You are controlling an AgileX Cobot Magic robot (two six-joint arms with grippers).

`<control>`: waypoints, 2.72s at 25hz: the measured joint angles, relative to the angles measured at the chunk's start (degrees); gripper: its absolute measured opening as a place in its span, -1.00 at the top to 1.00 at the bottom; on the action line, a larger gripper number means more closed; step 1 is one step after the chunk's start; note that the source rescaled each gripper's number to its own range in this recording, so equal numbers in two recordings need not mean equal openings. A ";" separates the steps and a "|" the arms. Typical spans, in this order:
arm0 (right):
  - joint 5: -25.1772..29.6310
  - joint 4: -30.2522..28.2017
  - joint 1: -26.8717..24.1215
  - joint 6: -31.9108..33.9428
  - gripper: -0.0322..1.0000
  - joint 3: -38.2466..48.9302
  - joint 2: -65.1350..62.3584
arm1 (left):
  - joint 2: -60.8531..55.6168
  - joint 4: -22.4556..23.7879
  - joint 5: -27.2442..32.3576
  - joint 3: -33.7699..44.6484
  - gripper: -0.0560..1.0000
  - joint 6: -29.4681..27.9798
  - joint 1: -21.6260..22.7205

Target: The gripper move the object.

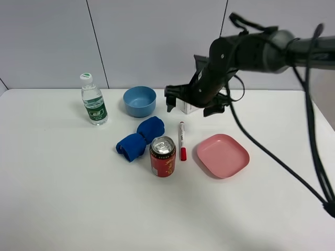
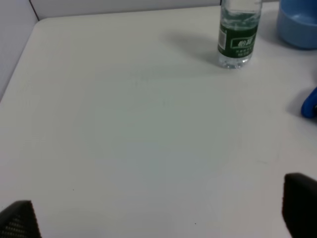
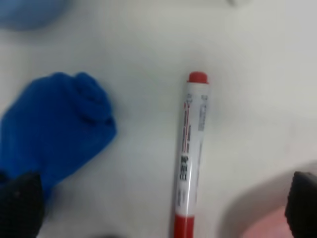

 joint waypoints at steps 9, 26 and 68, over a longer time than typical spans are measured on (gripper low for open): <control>11.66 -9.45 0.00 -2.90 -0.98 0.00 -24.05 | 0.00 0.00 0.00 0.00 -1.00 0.00 0.00; 23.81 -20.77 -14.93 -22.70 -0.98 0.00 -40.48 | 0.00 0.00 0.00 0.00 -1.00 0.00 0.00; 19.98 -8.71 -23.78 -18.57 -0.96 54.30 -108.11 | 0.00 0.00 0.00 0.00 -1.00 0.00 0.00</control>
